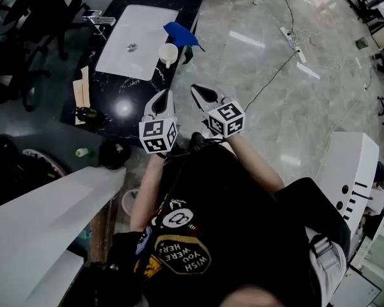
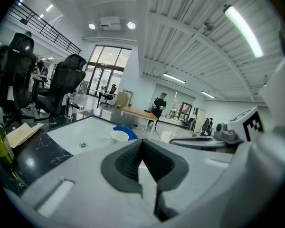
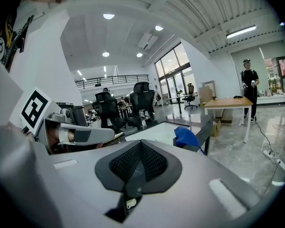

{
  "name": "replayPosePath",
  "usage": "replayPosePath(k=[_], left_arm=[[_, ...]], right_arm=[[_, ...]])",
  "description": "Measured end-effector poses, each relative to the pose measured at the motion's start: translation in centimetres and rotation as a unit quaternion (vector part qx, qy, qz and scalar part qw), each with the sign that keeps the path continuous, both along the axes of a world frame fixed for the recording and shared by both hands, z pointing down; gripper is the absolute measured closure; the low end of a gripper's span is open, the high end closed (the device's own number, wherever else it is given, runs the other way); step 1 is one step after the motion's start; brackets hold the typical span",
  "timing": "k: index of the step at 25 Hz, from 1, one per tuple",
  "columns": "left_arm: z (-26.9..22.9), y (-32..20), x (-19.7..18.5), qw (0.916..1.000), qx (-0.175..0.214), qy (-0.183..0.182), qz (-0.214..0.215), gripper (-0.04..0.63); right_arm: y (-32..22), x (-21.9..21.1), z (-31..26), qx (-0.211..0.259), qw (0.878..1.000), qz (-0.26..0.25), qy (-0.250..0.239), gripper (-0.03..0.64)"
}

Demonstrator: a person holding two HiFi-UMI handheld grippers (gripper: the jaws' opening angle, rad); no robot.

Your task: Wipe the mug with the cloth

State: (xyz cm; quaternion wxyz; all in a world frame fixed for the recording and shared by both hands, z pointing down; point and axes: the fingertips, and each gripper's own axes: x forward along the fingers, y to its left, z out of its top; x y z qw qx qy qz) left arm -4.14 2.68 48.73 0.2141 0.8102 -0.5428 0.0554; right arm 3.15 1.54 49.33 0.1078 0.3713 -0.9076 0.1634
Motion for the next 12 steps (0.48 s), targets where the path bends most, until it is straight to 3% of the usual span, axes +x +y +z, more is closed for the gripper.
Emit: replayPosePath(k=[6,12], left_arm=[[2.6,-1.9,-0.4,0.9996,-0.027,0.000,0.004,0.591],[4.4,-6.5,-1.1,0.9987,-0.042,-0.019,-0.023,0.591]], right_arm=[[-2.9,-0.3,2.0,0.003,0.999,-0.018,0.037,0.614],[-12.4,0.3,5.5,0.009,0.997,-0.038,0.066,0.560]])
